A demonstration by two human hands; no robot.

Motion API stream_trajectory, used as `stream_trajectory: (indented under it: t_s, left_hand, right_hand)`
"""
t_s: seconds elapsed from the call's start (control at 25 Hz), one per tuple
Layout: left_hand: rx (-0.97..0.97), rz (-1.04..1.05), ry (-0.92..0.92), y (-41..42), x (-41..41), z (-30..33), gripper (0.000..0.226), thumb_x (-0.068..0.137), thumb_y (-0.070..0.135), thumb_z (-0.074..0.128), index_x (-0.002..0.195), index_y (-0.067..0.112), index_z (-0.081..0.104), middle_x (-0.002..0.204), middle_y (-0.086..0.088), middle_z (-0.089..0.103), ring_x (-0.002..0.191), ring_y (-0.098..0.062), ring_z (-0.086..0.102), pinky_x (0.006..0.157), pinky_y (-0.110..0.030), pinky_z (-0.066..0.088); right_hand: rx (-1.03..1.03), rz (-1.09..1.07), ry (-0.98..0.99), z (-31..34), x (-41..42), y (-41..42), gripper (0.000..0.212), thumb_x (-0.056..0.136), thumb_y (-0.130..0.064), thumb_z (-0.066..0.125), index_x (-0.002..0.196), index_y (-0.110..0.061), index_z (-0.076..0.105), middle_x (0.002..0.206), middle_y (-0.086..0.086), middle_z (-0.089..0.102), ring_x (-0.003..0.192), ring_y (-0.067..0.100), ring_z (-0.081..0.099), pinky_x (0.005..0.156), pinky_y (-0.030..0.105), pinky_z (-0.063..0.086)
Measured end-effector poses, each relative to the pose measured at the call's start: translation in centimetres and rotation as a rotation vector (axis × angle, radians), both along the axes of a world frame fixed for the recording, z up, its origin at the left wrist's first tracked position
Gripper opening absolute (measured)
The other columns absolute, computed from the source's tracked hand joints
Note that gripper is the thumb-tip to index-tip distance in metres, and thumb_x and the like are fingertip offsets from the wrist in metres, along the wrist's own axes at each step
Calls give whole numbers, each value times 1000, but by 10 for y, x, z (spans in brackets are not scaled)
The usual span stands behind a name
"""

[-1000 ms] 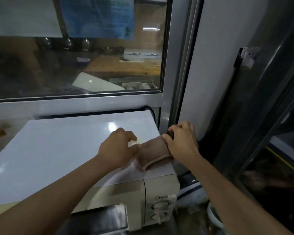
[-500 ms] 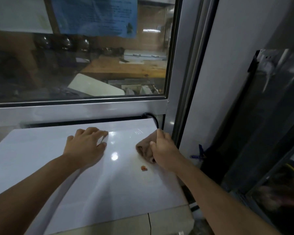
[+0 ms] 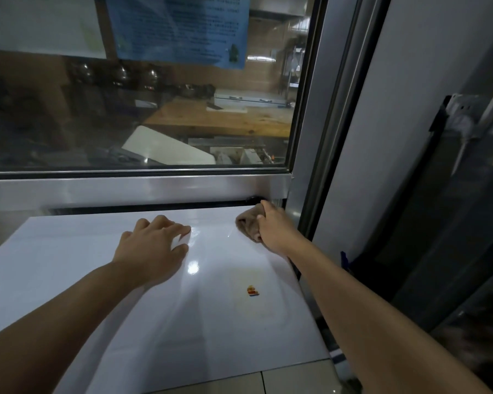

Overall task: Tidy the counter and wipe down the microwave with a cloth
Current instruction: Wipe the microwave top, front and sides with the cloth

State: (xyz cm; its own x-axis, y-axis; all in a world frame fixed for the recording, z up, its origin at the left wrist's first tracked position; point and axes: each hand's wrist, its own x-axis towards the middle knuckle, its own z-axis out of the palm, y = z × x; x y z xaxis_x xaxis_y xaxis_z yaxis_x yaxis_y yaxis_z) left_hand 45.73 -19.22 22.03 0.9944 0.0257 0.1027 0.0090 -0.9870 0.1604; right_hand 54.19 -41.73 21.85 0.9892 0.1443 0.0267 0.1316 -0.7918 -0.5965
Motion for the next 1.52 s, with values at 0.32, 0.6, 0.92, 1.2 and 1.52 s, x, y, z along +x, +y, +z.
stream_trajectory:
  t_s: [0.32,0.6,0.92,1.2,1.52]
  left_hand:
    - [-10,-34,-39,5,-1,-2,44,93,49,36,137,42,38,143,7,38,128,-24,34,100,-41,36]
    - [-1,-51,-48,4,0,0,43,93,45,38,136,40,39,142,7,38,125,-23,35,101,-40,37]
    - [-34,-18,-74,59,-21,4,41,96,24,40,137,31,43,149,4,34,135,-23,29,106,-39,32]
    - [-44,77,-47,95,-32,-5,44,94,21,44,135,39,42,145,8,37,129,-22,31,104,-41,34]
    - [-58,119,-24,94,-31,-6,42,94,22,42,132,41,44,143,8,38,126,-21,33,100,-41,35]
  right_hand:
    - [-54,156,-77,-11,-54,-30,47,101,-22,30,147,-14,20,153,4,12,130,24,34,106,32,32]
    - [-89,232,-118,-3,14,-11,37,100,-14,33,137,-12,36,151,1,14,137,22,23,110,29,27]
    - [-290,404,-198,11,11,2,30,91,-12,39,119,-18,48,141,1,34,135,18,24,113,34,17]
    - [-387,524,-177,15,9,80,40,81,-23,43,119,-12,48,125,6,49,123,22,41,111,41,21]
    - [-283,626,-172,18,0,75,44,85,-14,39,128,-13,46,139,10,38,130,27,33,111,34,23]
